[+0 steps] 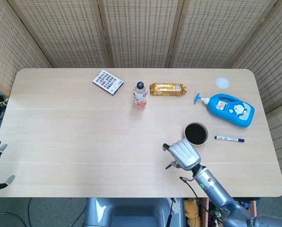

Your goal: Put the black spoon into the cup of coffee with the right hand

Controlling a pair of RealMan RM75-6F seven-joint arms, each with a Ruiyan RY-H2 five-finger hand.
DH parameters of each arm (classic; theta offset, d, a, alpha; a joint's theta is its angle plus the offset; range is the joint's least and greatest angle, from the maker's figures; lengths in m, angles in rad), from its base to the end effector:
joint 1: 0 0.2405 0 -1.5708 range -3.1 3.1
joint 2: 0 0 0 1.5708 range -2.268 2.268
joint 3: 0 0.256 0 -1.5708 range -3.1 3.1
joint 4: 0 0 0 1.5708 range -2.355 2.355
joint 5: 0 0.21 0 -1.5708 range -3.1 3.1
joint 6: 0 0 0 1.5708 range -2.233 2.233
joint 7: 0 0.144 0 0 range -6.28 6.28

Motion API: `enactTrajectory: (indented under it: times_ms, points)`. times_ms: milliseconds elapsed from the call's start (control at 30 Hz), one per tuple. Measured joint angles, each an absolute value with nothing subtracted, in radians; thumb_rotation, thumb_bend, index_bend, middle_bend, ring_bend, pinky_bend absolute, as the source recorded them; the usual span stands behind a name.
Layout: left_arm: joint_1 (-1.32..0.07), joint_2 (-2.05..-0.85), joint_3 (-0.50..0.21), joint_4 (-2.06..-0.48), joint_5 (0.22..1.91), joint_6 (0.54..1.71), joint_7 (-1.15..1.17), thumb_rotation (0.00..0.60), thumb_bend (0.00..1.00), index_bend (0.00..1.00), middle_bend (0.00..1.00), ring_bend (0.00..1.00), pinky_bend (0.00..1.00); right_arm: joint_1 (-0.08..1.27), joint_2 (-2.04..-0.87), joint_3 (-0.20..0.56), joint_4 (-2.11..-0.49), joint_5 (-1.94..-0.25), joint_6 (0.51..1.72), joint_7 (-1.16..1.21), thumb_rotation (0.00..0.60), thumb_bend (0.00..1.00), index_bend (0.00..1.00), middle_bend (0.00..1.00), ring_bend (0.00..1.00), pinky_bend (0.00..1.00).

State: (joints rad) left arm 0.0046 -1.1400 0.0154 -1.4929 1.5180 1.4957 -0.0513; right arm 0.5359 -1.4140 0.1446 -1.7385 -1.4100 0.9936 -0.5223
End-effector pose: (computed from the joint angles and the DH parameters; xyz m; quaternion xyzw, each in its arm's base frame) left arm -0.3483 0.1384 0.1563 -0.5978 -0.4117 -0.3354 0.6005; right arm -0.1472 -0.2728 0.0116 0.7971 -0.2766 0.3658 0.3929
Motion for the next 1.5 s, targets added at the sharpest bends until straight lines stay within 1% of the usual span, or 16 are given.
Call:
enactTrajectory:
  times_ms: [300,467,700,1100,1500]
  points:
    - [0.0,-1.141,0.017,-1.483,1.513,1.484,-0.054,0.6,0.23,0.0,0.0,0.0,0.0,0.587,-1.492,0.136,-1.639,-1.379,0.952,-0.549,0.6,0.43,0.48,0.86,0.92,0.93]
    - [-0.002,-1.143,0.018,-1.479,1.512,1.478,-0.056,0.6,0.23,0.0,0.0,0.0,0.0,0.603,-1.531,0.115,-1.578,-1.38,0.94,-0.555,0.6,0.44,0.5,0.86,0.92,0.93]
    - [0.0,-1.147,0.021,-1.466,1.508,1.473,-0.065,0.6,0.23,0.0,0.0,0.0,0.0,0.619,-1.591,0.071,-1.476,-1.381,0.919,-0.565,0.6,0.45,0.52,0.87,0.92,0.93]
    - [0.003,-1.151,0.026,-1.457,1.507,1.473,-0.073,0.6,0.23,0.0,0.0,0.0,0.0,0.622,-1.646,0.003,-1.37,-1.444,0.932,-0.575,0.6,0.46,0.53,0.87,0.92,0.93]
    - [0.009,-1.155,0.03,-1.449,1.507,1.477,-0.08,0.6,0.23,0.0,0.0,0.0,0.0,0.622,-1.661,-0.028,-1.325,-1.47,0.93,-0.575,0.6,0.46,0.55,0.88,0.92,0.93]
